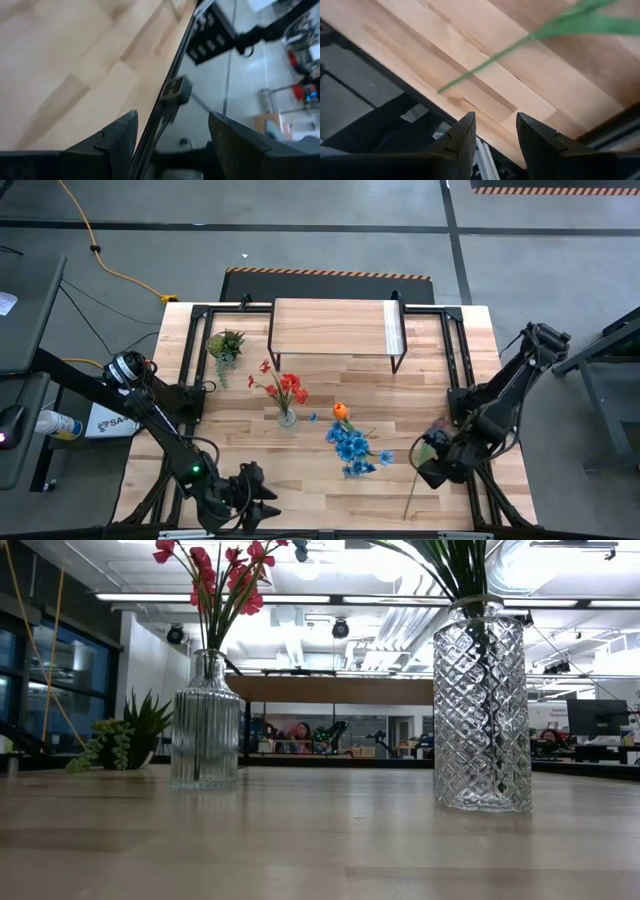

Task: Pick and place flowers into a vace then onto a shelf
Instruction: Put the dark red flower into the left transparent vase

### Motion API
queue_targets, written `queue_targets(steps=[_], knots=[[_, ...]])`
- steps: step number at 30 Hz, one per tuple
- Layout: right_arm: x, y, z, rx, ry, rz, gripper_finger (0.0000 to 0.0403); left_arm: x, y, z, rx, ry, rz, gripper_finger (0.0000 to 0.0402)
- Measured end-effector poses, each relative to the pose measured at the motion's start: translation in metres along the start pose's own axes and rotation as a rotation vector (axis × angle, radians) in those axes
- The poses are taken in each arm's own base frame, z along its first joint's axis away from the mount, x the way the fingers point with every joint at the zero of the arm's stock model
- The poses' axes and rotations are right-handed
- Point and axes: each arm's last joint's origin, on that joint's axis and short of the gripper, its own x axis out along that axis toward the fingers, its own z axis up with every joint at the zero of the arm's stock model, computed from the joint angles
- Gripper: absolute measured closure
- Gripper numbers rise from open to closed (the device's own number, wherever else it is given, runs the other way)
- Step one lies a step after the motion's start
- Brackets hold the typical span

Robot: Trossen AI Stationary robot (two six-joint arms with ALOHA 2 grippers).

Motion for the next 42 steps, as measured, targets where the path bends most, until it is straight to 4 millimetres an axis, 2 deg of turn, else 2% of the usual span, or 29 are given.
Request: queue_targets(steps=[6,13,17,26,42], knots=[[0.024,0.013,-0.002,0.02,0.003,-0.009,0.0269,-0.001,0.005,-0.004,0.01,0.101,0.037,0.0124],[0.054,0.023,0.01,0.059,-0.044,-0.052,0.0269,-0.001,0.007,-0.005,0.021,0.137,0.051,0.0124],[0.064,0.024,0.015,0.077,-0.053,-0.091,0.0269,-0.001,0.009,-0.006,0.027,0.164,0.059,0.0124],[0.066,0.016,0.017,0.108,-0.08,-0.186,0.0269,-0.002,0.01,-0.008,0.035,0.215,0.07,0.0124],[0.07,0.017,0.018,0.152,-0.062,-0.194,0.0269,-0.002,0.011,-0.008,0.038,0.223,0.074,0.0124]])
